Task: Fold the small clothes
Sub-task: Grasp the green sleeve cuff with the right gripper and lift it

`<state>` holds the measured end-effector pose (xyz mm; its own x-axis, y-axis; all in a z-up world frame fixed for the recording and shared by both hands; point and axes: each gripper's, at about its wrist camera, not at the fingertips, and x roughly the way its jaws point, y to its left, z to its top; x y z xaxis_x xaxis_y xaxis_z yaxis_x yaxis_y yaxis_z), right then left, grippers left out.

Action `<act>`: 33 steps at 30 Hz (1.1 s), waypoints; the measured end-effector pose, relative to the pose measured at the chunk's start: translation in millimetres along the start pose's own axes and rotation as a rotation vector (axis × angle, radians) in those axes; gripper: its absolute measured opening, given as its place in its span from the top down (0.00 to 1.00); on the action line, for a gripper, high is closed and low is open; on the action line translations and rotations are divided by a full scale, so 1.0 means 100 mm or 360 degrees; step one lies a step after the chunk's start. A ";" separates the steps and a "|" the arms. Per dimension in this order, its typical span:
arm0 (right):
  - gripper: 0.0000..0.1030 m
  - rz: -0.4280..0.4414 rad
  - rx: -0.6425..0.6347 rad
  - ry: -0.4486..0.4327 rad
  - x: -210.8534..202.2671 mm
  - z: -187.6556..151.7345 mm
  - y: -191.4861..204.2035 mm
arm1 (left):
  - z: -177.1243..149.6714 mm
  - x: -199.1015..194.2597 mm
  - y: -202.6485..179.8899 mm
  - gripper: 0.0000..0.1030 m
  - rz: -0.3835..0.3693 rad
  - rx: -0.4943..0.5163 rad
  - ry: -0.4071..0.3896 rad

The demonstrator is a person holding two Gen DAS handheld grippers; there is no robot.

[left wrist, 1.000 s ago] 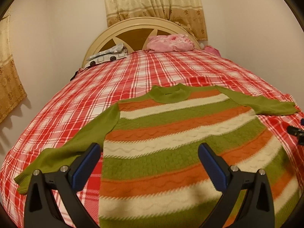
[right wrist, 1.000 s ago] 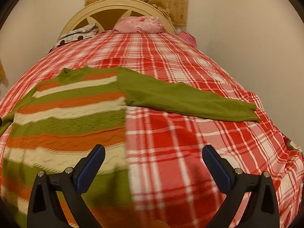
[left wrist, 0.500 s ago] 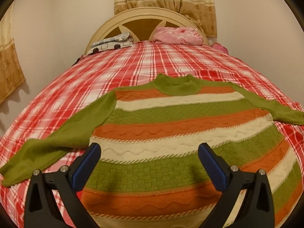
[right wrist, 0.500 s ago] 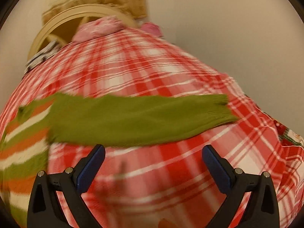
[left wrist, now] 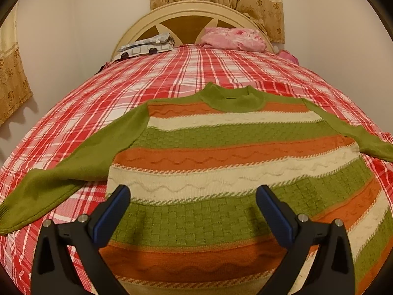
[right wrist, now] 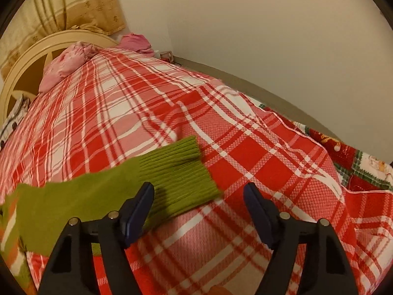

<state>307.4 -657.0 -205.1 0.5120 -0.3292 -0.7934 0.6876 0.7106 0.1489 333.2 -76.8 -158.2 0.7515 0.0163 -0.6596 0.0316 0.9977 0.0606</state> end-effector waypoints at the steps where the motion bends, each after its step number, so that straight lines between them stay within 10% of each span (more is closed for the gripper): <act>1: 0.36 0.0007 0.0007 0.0010 0.04 0.01 -0.01 | 0.00 0.00 0.00 0.00 -0.0001 0.0000 0.0001; 6: 0.46 0.0084 0.0008 0.0030 0.14 0.06 0.03 | -0.01 0.00 0.00 0.00 -0.0003 -0.0003 0.0007; 10: 0.87 0.0137 -0.0018 0.0042 0.15 0.07 0.09 | -0.01 -0.02 0.01 0.00 -0.0009 -0.0007 0.0004; 33: 0.92 0.0484 -0.0429 -0.0277 -1.24 0.22 1.63 | 0.07 -0.43 0.42 0.00 -0.0082 -0.0140 -0.0051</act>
<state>367.3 -513.6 -69.1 0.7651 -0.1634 -0.6228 0.3454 0.9205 0.1828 306.6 -36.1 -121.6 0.7712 -0.0358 -0.6356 0.0138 0.9991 -0.0395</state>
